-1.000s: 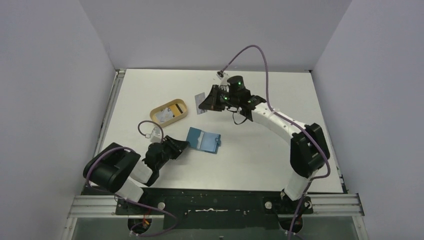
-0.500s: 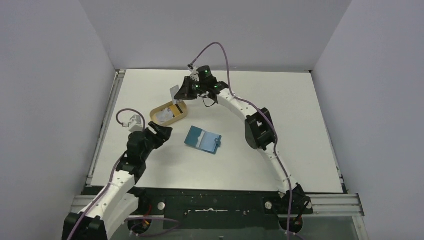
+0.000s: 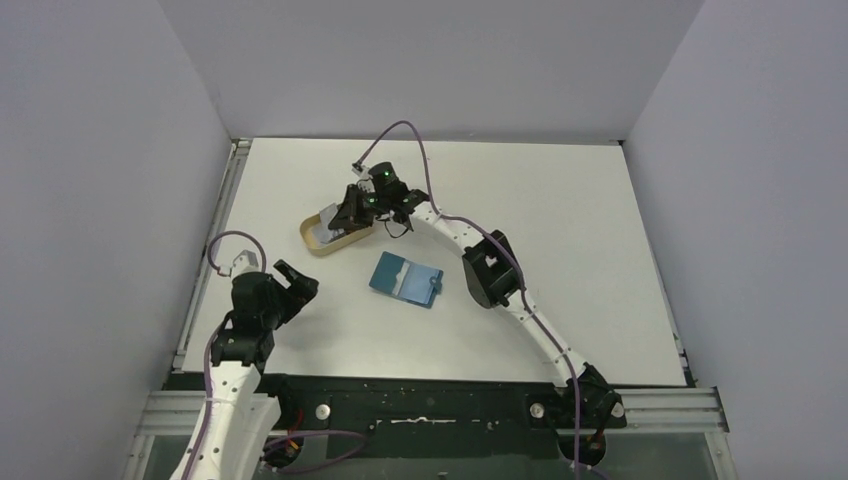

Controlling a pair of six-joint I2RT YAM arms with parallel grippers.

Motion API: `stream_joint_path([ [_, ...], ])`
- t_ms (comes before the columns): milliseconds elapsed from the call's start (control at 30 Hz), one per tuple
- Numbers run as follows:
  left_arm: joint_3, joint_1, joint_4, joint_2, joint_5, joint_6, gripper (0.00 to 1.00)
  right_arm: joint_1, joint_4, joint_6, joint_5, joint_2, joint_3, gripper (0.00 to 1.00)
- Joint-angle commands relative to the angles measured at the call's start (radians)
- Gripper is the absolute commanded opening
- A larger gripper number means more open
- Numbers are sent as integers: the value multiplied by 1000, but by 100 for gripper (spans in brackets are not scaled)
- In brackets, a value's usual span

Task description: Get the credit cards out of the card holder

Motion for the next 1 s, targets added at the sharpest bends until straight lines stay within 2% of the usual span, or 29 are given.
stream_joint_path([
  [0, 43, 9, -77, -42, 17, 23, 81, 15, 46, 12, -31, 4, 49, 0],
  [100, 44, 10, -100, -60, 18, 24, 81, 17, 29, 1, -28, 14, 47, 0],
  [233, 55, 10, -123, -73, 12, 28, 81, 21, 14, -10, -20, 17, 40, 25],
  [367, 65, 10, -137, -75, 10, 29, 81, 19, 0, -24, -5, 1, 40, 45],
  [433, 73, 10, -146, -79, 10, 31, 81, 15, -15, -39, 5, -19, 40, 51],
  [733, 132, 10, -154, -63, 5, 55, 81, -22, -100, -109, 20, -154, -1, 61],
  [867, 170, 9, -145, -64, 0, 70, 81, -42, -140, -159, 37, -287, -79, 64],
  [967, 179, 38, -101, -61, 35, 75, 81, -46, -170, -208, 56, -391, -156, 72],
])
